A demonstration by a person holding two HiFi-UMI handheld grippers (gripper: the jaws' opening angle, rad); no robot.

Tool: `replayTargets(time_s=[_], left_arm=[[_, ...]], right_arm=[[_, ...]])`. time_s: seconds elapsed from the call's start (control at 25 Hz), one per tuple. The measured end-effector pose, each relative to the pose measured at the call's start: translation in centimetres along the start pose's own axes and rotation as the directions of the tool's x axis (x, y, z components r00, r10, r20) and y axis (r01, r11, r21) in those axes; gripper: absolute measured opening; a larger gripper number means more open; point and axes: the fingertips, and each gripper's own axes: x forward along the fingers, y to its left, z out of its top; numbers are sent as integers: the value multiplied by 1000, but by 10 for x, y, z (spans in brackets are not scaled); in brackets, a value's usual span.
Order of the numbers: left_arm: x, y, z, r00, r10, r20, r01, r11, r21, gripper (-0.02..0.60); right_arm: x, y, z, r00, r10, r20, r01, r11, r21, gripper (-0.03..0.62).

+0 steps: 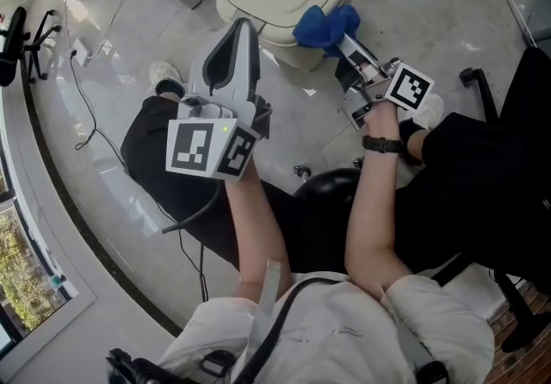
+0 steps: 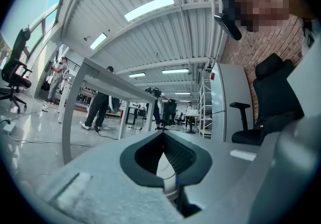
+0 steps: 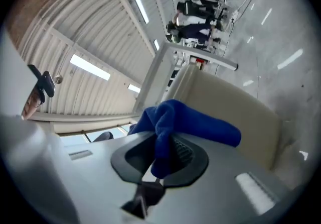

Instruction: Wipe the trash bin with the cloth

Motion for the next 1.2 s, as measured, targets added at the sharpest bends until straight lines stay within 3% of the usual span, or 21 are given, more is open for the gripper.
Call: replayTargets(time_s=[0.08,0.16,0.24,0.36,0.52,0.6,0.68,0.76,0.88,1.0,1.12,1.2], left_arm=[[3,0,-6,1000,-2,-9,2,1000,-5,0],[6,-1,-11,1000,-7,-23,6,1000,-10,0],[10,-4,-16,999,-13,-34,13,1000,-10,0],[16,-6,-23,999,-24,-47,24,1000,-7,0],[17,-5,-35,997,-21,-78,21,1000,-10,0],[17,-4,-39,996,-20,-91,20,1000,-6,0],[16,-3,-40,995,-19,-97,19,1000,1,0],[14,0,-39,995,-12,-96,13,1000,7,0],[10,3,-36,996,-1,-86,1,1000,4,0],[9,-1,-34,997,-9,-77,8,1000,-5,0],[7,-6,-29,998,-20,-64,19,1000,-12,0],[7,-10,-24,998,-27,-50,27,1000,-15,0]], right_arm=[[-2,-20,-19,992,-50,-114,49,999,-6,41],[-7,-61,-48,956,-194,-221,194,981,-22,41],[-8,-101,-79,896,-322,-306,325,945,-41,41],[-6,-152,-111,807,-444,-389,454,888,-71,41],[-22,-227,-162,654,-582,-484,621,778,-97,41],[-29,-261,-182,609,-613,-503,676,733,-76,41],[-35,-284,-192,590,-628,-507,705,707,-56,41],[-39,-289,-189,600,-629,-494,711,702,-30,41],[-38,-262,-162,663,-610,-435,679,734,5,41],[-35,-199,-104,781,-545,-305,591,803,78,41],[-21,-109,-41,911,-375,-170,395,912,110,41],[-10,-44,-7,962,-241,-129,249,967,55,41]])
